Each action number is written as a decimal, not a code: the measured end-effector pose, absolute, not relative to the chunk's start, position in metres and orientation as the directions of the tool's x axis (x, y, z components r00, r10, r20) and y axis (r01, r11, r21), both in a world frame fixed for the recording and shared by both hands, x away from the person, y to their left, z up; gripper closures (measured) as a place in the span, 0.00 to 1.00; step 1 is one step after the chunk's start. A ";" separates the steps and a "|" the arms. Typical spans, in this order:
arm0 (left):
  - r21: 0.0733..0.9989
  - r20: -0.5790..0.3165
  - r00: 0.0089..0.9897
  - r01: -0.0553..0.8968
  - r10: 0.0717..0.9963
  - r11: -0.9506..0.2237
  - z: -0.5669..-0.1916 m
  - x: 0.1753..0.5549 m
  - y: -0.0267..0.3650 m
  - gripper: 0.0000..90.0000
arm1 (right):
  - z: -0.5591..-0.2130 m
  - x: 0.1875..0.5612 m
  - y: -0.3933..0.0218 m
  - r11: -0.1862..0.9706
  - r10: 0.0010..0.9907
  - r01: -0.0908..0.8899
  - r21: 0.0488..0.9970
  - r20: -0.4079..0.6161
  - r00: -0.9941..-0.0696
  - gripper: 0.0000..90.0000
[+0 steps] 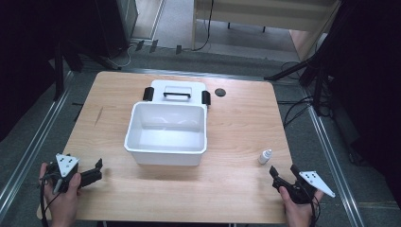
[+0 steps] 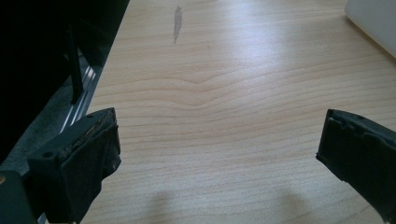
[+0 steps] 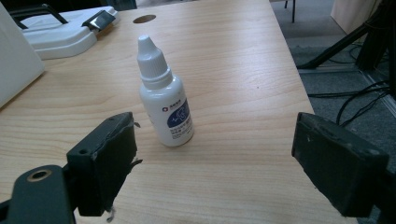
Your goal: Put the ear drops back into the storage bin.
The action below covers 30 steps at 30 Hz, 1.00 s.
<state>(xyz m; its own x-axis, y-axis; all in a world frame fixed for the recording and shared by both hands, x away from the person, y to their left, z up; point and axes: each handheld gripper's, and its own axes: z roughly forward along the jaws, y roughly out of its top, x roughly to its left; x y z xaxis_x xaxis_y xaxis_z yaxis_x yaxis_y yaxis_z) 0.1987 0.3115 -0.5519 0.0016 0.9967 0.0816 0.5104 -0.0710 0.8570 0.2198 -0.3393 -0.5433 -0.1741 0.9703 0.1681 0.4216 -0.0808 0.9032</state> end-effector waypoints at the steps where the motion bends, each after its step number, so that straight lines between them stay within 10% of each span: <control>1: 0.857 0.082 0.001 0.511 0.997 -0.071 -0.552 0.199 0.312 0.00 | -0.543 0.220 -0.339 -0.080 0.970 0.422 0.903 0.168 -0.174 0.15; 30: 0.846 0.133 0.017 0.519 0.991 -0.123 -0.552 0.200 0.306 0.00 | -0.529 0.234 -0.327 0.192 0.969 0.627 0.755 -0.046 -0.242 0.27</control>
